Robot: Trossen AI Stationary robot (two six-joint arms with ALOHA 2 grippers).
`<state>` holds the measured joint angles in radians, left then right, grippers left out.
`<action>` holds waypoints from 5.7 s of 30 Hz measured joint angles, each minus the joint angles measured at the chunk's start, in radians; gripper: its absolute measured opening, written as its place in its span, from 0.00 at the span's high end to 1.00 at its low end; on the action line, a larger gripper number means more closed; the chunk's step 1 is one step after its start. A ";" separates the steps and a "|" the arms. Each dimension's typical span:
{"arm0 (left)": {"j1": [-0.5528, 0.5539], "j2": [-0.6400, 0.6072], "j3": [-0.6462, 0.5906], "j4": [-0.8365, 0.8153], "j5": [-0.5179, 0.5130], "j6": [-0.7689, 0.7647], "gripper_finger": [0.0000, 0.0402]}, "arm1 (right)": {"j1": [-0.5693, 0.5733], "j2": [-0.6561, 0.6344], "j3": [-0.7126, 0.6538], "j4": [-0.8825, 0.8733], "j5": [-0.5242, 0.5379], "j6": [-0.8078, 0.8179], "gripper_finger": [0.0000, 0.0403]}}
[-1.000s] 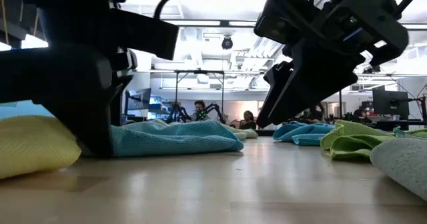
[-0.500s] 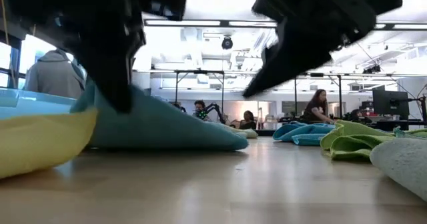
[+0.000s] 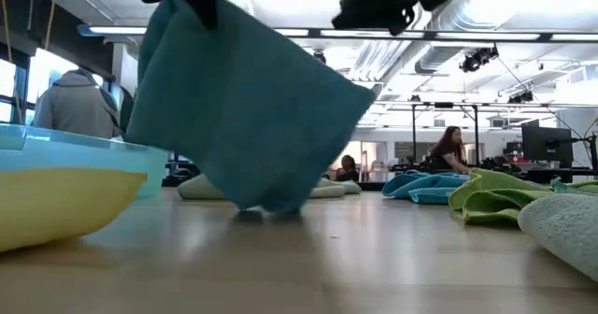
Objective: Fold microfiber towels
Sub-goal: Put the bottom blue microfiber towel into the green bin
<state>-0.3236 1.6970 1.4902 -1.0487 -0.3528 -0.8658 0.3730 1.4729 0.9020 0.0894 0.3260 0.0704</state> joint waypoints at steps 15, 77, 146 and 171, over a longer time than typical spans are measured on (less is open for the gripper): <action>0.079 -0.108 0.002 0.088 0.123 -0.074 1.00 | -0.026 0.007 0.000 0.126 -0.008 0.188 0.52; 0.175 -0.110 0.229 -0.044 0.103 0.067 1.00 | -0.081 -0.003 0.075 0.050 -0.126 0.318 0.46; 0.073 0.154 0.228 0.076 0.265 0.196 0.83 | -0.130 -0.047 0.112 -0.364 -0.440 0.425 1.00; 0.091 0.153 0.228 0.075 0.279 0.221 0.83 | -0.135 -0.047 0.113 -0.368 -0.435 0.425 1.00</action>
<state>-0.2331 1.8496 1.7180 -0.9734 -0.0734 -0.6449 0.2379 1.4261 1.0145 -0.2784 -0.1085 0.4950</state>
